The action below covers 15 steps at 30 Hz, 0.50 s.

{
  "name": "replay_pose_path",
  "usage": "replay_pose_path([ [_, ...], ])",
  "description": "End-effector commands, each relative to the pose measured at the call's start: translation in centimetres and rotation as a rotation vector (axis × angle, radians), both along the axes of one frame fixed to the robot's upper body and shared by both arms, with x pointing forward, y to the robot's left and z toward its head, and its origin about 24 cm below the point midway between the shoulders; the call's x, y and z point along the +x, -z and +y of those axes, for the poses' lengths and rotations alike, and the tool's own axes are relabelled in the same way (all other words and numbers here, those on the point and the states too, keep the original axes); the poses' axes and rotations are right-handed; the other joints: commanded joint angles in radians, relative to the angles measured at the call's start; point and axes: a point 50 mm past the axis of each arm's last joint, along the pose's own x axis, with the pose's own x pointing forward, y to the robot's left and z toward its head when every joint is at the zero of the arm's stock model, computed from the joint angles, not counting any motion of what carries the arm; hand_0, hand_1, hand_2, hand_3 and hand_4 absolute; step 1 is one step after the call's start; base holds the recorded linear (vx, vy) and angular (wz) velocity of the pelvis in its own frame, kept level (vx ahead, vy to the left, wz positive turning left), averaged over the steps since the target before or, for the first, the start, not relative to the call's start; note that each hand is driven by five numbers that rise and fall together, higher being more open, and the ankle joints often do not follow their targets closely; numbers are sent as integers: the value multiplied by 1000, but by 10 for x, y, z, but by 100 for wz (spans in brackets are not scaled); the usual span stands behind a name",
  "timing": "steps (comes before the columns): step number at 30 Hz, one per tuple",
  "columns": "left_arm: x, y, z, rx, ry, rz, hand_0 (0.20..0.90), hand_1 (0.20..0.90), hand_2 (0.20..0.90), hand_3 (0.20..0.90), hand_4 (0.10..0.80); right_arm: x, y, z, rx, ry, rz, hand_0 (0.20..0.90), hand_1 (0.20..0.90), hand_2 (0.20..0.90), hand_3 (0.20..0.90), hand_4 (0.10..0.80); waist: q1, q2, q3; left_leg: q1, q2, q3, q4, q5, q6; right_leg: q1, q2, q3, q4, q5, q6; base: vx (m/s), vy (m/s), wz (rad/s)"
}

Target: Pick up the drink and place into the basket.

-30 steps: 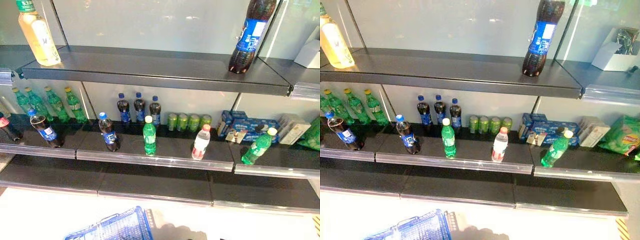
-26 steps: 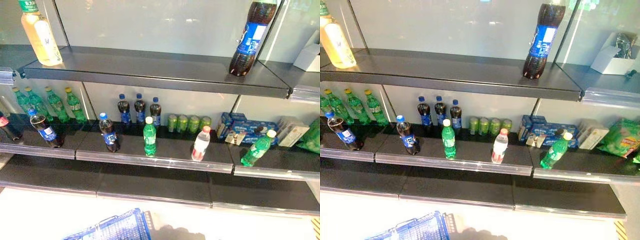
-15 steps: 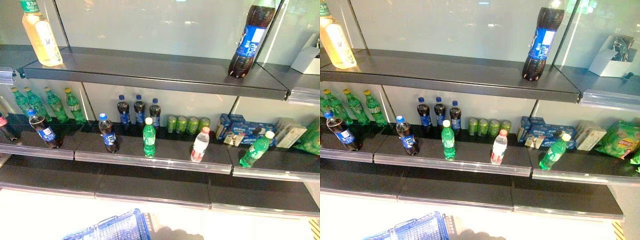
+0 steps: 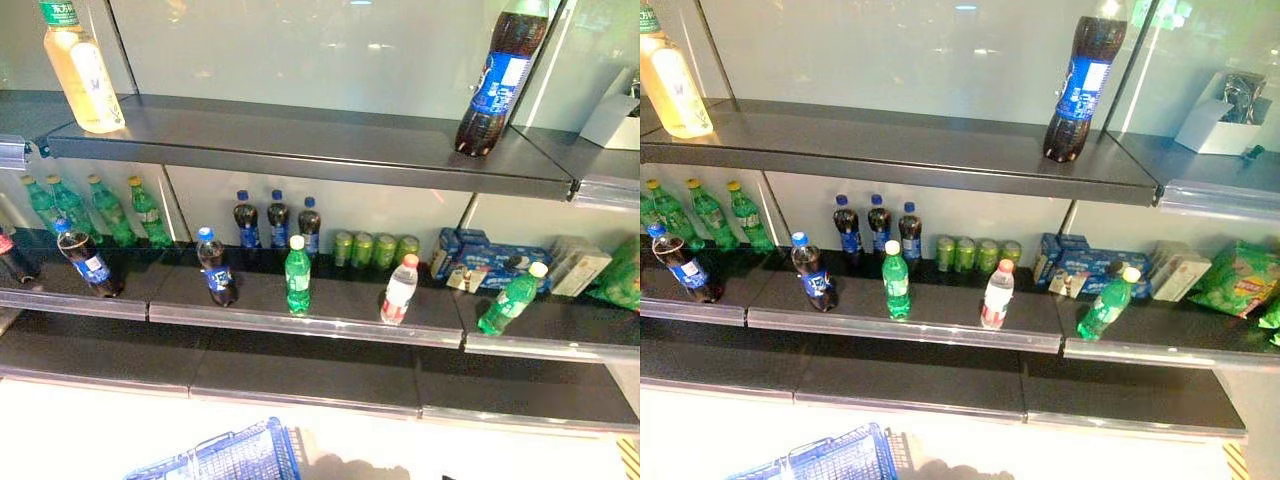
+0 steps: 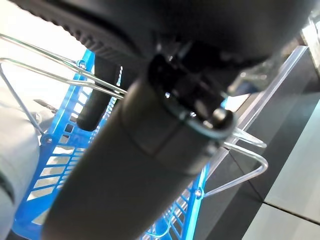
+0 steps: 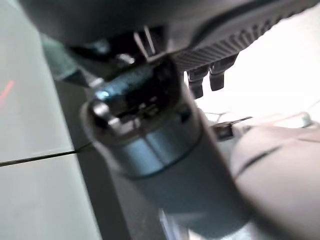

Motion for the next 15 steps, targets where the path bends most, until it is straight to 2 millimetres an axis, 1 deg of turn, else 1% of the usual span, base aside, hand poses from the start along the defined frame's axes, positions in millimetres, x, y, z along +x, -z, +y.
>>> replay_pose_path([
  [1,43,-4,-11,-37,1,-159,300,300,300,200,100,76,-35,-30,-162,24,-354,900,900,900,900,800,-3,1,51,-45,-7,4,3,27,36,86,-20,5,5,-69,40,0,0,0],
  [3,41,-4,-10,-39,2,-160,300,300,300,200,100,89,-45,-36,-201,43,-429,900,900,900,900,800,-2,0,47,-43,-8,3,3,25,36,87,-20,4,5,-71,40,0,0,0],
  [4,42,-3,-12,-41,8,-159,300,300,300,200,100,100,-52,-39,-219,57,-470,900,900,900,900,800,0,0,46,-40,-8,1,3,25,36,90,-18,5,5,-73,41,0,0,0],
  [5,42,-3,-12,-42,9,-159,300,300,300,200,100,109,-59,-38,-252,45,-505,900,900,900,900,800,1,1,42,-42,-5,3,3,26,33,88,-17,5,5,-72,39,0,0,0],
  [6,41,-3,-13,-43,4,-160,300,300,300,200,100,112,-64,-36,-294,0,-545,900,900,900,900,800,-1,1,41,-44,-4,3,3,27,34,87,-17,7,5,-71,40,0,0,0],
  [8,41,-3,-13,-45,-11,-165,300,300,300,200,100,121,-74,-28,-308,-37,-619,900,900,900,900,800,-13,2,43,-45,-8,4,3,25,38,83,-18,13,5,-69,42,0,0,0],
  [10,36,-4,-13,-41,-38,-170,300,300,300,200,100,135,-101,-15,-318,-95,-739,900,900,900,900,800,-34,-2,49,-44,-6,14,3,26,39,80,-19,19,5,-67,45,-14,0,-2],
  [11,33,-4,-12,-38,-51,-172,300,300,300,200,100,139,-113,-12,-311,-112,-784,900,900,900,900,800,-42,-3,51,-44,-6,17,3,26,40,79,-20,22,5,-66,46,-28,-10,-6],
  [14,20,-3,-12,-33,-91,-175,300,300,300,200,100,150,-164,-8,-284,-197,-988,900,900,900,900,800,-71,-5,58,-42,-2,30,3,25,41,74,-18,35,5,-66,47,-17,7,-15],
  [15,17,-2,-13,-33,-101,-174,300,300,300,200,100,151,-177,-7,-277,-216,-1043,900,900,900,900,800,-77,-4,57,-42,-3,32,3,23,42,72,-17,38,5,-66,47,-3,27,-13],
])
